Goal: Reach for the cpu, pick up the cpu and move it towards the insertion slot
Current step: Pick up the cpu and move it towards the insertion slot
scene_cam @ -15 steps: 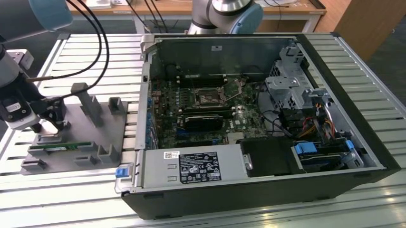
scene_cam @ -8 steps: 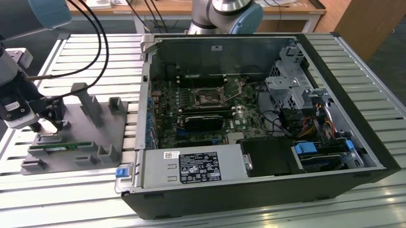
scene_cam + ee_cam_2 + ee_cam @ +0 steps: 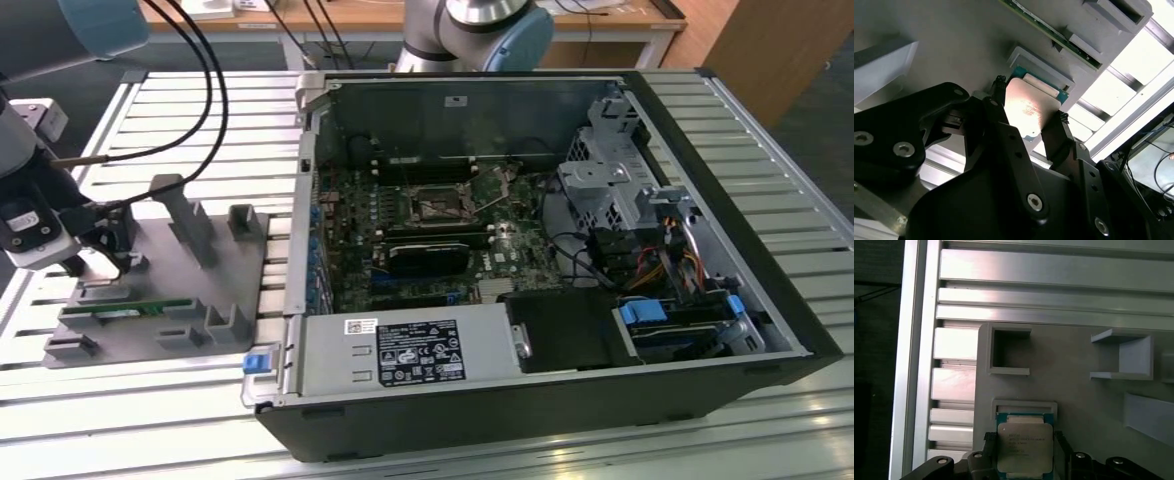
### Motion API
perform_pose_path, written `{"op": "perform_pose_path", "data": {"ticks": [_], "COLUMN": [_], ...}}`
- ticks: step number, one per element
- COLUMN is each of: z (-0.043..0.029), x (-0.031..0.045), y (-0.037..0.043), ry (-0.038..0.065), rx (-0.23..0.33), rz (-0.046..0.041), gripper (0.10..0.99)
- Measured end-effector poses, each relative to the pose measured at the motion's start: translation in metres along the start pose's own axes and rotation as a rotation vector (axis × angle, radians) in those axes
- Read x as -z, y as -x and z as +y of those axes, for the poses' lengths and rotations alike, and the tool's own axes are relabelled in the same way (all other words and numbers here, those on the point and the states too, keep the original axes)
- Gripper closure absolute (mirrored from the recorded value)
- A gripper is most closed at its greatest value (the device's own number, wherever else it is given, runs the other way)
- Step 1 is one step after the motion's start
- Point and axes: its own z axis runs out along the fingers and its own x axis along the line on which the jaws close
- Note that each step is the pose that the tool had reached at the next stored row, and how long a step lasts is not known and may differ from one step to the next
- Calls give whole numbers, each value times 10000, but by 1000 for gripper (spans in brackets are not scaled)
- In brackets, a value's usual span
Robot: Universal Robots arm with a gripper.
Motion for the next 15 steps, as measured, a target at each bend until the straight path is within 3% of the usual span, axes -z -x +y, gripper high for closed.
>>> {"op": "perform_pose_path", "data": {"ticks": [15], "z": [3], "x": [67], "y": [0], "ry": [1], "rx": [1], "rz": [-3], "gripper": [549]}}
